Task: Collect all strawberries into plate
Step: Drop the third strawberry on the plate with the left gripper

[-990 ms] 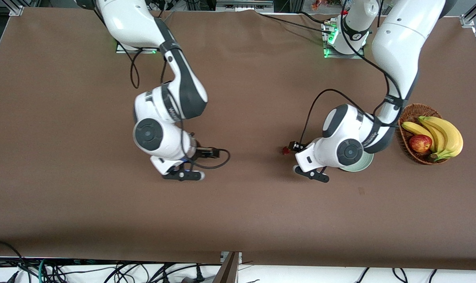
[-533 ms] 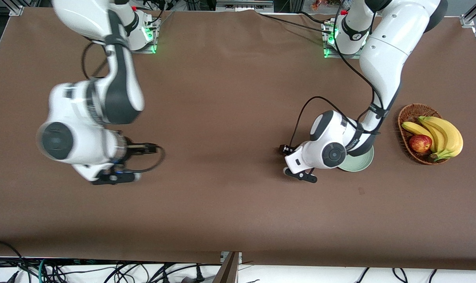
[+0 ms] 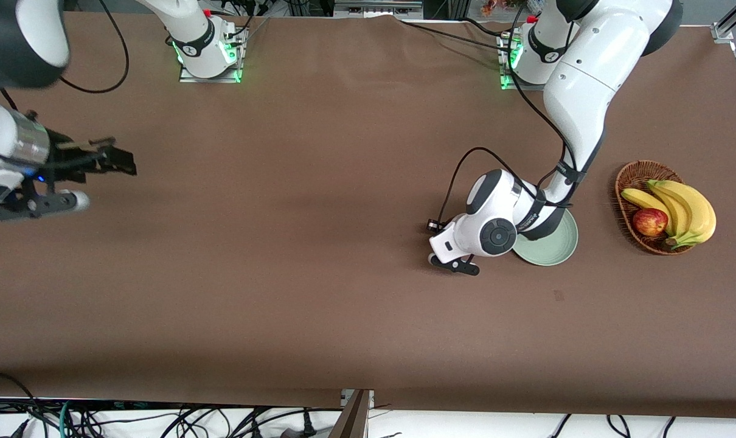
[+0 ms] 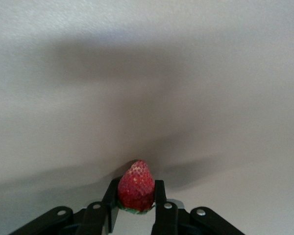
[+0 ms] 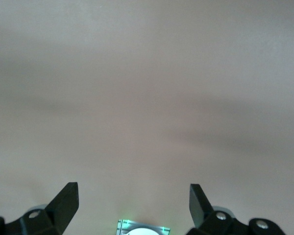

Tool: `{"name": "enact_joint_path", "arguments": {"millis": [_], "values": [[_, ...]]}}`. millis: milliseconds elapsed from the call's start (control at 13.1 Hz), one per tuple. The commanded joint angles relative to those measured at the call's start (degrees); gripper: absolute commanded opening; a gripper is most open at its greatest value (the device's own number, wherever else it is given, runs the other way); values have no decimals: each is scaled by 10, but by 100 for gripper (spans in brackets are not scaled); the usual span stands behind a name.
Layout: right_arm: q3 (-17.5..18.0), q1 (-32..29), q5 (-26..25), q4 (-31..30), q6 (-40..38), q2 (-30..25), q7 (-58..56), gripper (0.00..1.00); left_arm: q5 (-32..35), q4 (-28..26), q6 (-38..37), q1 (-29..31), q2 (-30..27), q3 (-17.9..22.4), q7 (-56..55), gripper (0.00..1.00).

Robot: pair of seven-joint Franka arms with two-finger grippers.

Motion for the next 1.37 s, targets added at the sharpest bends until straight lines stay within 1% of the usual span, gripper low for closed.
{"name": "enact_joint_path", "arguments": {"millis": [0,76,152,305,381,533,610,686,838,914,990,1067,1219,1295], "values": [[88,-79,-36,-119,22,-94,-2,100,-5,-1,-34,6,-22,1,-23,0],[105,-92,-56,-130,21,-113,-3,100,-5,7,-72,17,-40,1,-23,2],[106,-98,-66,-129,22,-134,-3,100,-5,8,-110,31,-58,1,-24,2],[107,-106,-69,-130,20,-158,-4,100,-5,8,-198,88,-90,-3,-13,2],[109,-106,-74,-130,22,-165,-3,100,-5,8,-212,110,-94,-3,-3,2],[110,-106,-75,-129,22,-162,-5,100,7,8,-215,132,-91,7,27,0],[120,-106,-75,-129,16,-162,1,100,35,8,-215,143,-90,14,61,1],[133,-105,-77,-129,16,-162,4,100,48,5,-215,158,-88,14,91,3],[135,-104,-74,-129,12,-162,51,100,50,-2,-231,170,-86,15,136,7],[134,-104,-74,-128,10,-160,59,100,52,-1,-246,168,-84,15,139,29],[131,-104,-74,-126,9,-154,58,100,52,-1,-250,167,-83,15,146,79],[129,-104,-74,-122,9,-150,58,100,52,0,-259,170,-83,15,160,100],[130,-100,-80,-119,9,-149,60,100,51,10,-314,183,-96,13,176,100],[130,-100,-80,-120,9,-149,61,100,48,20,-329,187,-102,12,178,100]]}}
